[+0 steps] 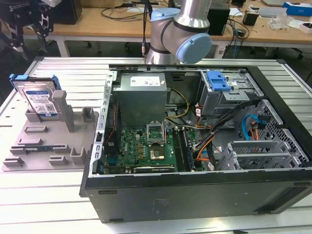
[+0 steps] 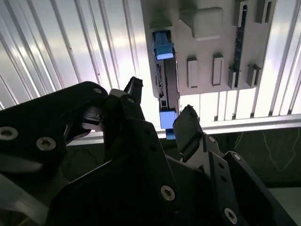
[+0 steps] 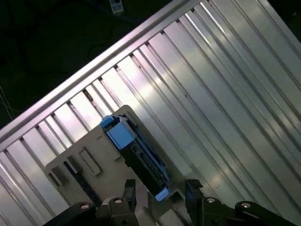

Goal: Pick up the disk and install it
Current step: 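Pick up the disk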

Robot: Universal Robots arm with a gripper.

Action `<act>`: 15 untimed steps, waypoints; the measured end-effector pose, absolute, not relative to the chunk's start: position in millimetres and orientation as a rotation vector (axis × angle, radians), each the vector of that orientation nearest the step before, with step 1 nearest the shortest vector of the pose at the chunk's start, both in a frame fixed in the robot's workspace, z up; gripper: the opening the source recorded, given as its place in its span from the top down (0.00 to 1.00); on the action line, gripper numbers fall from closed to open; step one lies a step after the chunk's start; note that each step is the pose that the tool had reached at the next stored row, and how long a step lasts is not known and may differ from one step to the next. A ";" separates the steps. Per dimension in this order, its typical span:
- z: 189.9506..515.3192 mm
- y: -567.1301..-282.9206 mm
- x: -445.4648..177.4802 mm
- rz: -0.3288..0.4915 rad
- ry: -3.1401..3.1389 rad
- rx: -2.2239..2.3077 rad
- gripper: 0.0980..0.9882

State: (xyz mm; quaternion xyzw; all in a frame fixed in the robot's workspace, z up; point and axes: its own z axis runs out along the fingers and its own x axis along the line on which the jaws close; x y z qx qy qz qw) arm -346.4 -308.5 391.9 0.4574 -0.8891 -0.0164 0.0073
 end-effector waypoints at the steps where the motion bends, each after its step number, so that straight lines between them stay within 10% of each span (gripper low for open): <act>1: 391.8 -308.6 -346.4 -0.050 -2.768 1.453 0.50; 15: 391.3 -308.5 -346.5 -0.026 -2.587 1.748 0.50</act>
